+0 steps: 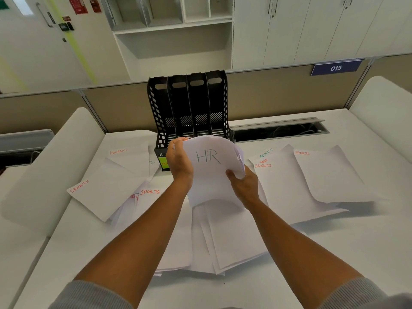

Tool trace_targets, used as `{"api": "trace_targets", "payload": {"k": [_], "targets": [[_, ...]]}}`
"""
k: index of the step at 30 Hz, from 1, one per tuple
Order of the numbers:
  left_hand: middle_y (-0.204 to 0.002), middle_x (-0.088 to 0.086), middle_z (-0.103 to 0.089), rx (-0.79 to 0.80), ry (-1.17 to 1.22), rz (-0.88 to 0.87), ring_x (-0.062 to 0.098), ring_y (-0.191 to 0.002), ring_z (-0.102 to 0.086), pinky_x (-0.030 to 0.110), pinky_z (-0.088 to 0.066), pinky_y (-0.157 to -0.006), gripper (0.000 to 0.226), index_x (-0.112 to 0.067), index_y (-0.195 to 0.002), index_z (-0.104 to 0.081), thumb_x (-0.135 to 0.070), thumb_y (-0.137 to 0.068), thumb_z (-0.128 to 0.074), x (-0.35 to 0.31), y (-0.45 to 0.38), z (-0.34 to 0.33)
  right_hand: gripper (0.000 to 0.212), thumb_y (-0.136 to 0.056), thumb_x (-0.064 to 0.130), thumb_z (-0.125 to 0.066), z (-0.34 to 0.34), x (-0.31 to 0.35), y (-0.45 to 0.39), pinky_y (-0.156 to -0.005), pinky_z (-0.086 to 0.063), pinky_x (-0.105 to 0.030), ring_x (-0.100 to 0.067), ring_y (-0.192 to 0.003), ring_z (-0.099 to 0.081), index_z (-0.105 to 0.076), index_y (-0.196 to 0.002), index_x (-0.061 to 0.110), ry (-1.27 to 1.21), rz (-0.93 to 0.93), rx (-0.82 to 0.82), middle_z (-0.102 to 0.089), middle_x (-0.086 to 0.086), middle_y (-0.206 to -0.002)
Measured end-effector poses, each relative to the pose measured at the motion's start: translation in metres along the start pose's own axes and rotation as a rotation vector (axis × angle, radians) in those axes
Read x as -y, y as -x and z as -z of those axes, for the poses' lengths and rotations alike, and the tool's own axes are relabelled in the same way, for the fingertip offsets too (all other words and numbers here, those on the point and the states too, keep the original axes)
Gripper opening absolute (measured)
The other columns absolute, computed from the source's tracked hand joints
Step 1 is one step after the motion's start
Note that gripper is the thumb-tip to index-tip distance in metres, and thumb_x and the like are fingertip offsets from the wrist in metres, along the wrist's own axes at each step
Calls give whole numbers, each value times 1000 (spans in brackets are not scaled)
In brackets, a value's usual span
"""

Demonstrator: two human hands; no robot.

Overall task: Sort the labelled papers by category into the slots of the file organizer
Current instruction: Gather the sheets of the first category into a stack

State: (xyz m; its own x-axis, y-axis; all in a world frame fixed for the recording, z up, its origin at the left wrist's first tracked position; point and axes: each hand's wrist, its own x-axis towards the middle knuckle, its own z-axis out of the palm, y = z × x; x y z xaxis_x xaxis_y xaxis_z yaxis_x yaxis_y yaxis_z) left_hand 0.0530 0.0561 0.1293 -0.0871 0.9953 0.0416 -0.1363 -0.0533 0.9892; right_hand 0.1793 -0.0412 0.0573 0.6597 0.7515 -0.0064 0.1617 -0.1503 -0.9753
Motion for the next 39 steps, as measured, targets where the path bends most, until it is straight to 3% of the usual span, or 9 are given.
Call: {"api": "trace_targets", "payload": {"k": [2,7,11,17,21,24,27,32,39], "targets": [[-88,9,-62,10,-9,-10,22,-82,-60,28,-48,-60,32,-24,-85,-61,-43,-89,-36,-2,0,2,41,-88,32,-66,0,-1,0,-88,-53,-43,-15,-94,-58,-55,-125,19,-4,-3,0,-64,0,-111],[-77,-1,-63,151,-5,-61,13,-72,-63,25,-52,-61,42,-18,-93,-59,-56,-94,-41,3,3,10,36,-89,26,-64,0,2,-3,-82,-55,-35,-17,-90,-58,-55,-124,17,-53,-38,-47,-60,4,-102],[-96,-9,-69,278,-154,-134,8,-89,-67,24,-58,-71,26,-33,-102,-60,-46,-82,-70,19,5,21,35,-90,26,-64,1,9,-8,-71,-51,-23,-19,-91,-60,-56,-123,15,-118,-70,-84,-64,-1,-104],[-103,-4,-64,306,-308,-169,11,-94,-63,10,-53,-66,30,-25,-113,-58,-29,-86,-70,41,4,28,30,-92,24,-62,2,21,-13,-65,-49,-16,-16,-88,-60,-55,-120,20,-175,-34,-76,-62,3,-103],[-104,-1,-64,349,-365,-96,16,-98,-62,15,-52,-72,27,-20,-116,-58,-23,-91,-66,51,4,34,30,-92,22,-60,5,12,-11,-63,-48,-13,-18,-89,-60,-55,-122,19,-98,-43,-31,-62,1,-103],[-116,3,-63,416,-443,72,22,-108,-59,31,-51,-89,34,-15,-127,-54,-24,-95,-59,63,7,41,35,-93,20,-58,7,0,-6,-76,-52,-28,-17,-91,-57,-51,-127,18,-28,-61,9,-59,3,-105],[-122,7,-62,483,-543,92,26,-113,-57,33,-46,-93,32,-13,-129,-54,-23,-99,-52,70,6,50,34,-94,20,-57,10,-7,-4,-75,-50,-27,-18,-92,-57,-52,-127,18,11,-75,44,-59,3,-104],[-123,10,-62,407,-516,116,29,-115,-57,43,-46,-102,33,-9,-129,-54,-22,-99,-50,70,-3,51,30,-95,21,-54,9,0,-8,-61,-46,-11,-19,-90,-59,-55,-125,14,68,-37,63,-60,2,-101],[-114,0,-63,262,-389,36,18,-101,-59,29,-49,-84,32,-17,-125,-56,-31,-95,-57,53,-27,44,30,-96,23,-53,-1,31,-29,-77,-49,-28,-18,-91,-56,-56,-122,8,100,42,65,-57,2,-103]]}}
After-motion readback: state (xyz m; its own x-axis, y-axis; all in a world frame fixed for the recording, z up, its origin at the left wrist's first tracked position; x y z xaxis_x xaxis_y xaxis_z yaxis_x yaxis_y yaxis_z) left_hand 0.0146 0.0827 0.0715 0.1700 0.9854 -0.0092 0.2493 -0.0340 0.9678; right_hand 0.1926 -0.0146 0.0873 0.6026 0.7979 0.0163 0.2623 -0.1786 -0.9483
